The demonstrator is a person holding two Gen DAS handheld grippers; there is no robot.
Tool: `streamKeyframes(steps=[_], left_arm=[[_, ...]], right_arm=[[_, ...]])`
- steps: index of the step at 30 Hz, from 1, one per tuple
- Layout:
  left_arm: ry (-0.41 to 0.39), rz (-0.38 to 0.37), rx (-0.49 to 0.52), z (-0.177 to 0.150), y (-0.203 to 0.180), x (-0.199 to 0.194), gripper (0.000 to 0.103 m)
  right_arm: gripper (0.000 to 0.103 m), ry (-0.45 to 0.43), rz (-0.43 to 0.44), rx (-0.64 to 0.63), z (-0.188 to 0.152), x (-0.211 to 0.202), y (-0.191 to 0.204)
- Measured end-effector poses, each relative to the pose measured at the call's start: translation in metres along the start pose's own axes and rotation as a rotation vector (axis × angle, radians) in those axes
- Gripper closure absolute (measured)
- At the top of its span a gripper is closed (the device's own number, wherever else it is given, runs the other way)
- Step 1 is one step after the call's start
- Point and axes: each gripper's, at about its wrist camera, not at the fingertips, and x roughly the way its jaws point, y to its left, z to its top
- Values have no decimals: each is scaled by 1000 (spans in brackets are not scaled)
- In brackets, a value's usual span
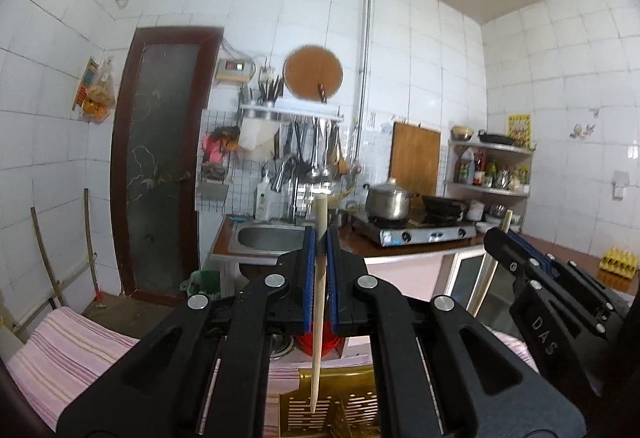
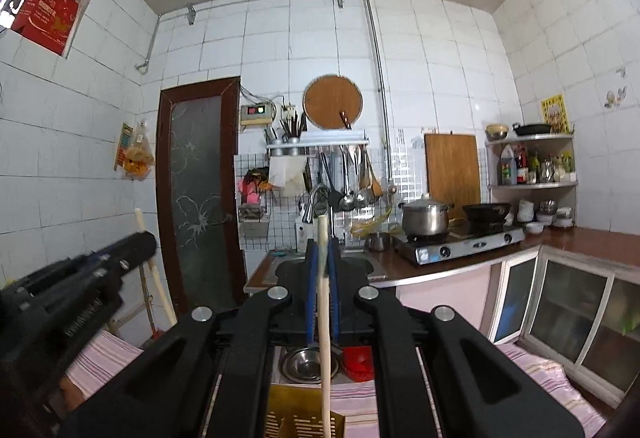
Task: Organize utensils
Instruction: 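Raise the left tool's chopstick over the holder while the right tool carries its chopstick there, then open the left tool into the holder while the right tool drops its chopstick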
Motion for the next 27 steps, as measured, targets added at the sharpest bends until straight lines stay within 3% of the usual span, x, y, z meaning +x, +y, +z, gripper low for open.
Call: streamKeyframes(steps=[5,9,13,14,17,18,22,24,27], left_arm=[[87,23,-13,-40,11,42,99],[125,62,3,-66,17,54,99],[171,89,5,-75,24,49,95],[177,93,10,-74,25,45,84],[142,122,19,-62,31,20,49],[131,129,23,-56,34,9,40],[103,150,46,-33,42,-35,23],[82,162,52,-26,45,-57,5],[67,184,69,-20,50,-91,5]], right_arm=[[97,62,-3,10,-37,31,-9],[97,127,1,27,-63,44,-17],[96,177,-16,16,-68,46,-22],[94,186,-26,11,-66,45,-23],[35,202,-56,9,-56,34,-29],[35,199,-61,7,-53,30,-30],[34,205,-85,25,-39,1,-40],[28,210,-89,35,-35,-13,-44],[23,219,-91,35,-32,-38,-45]])
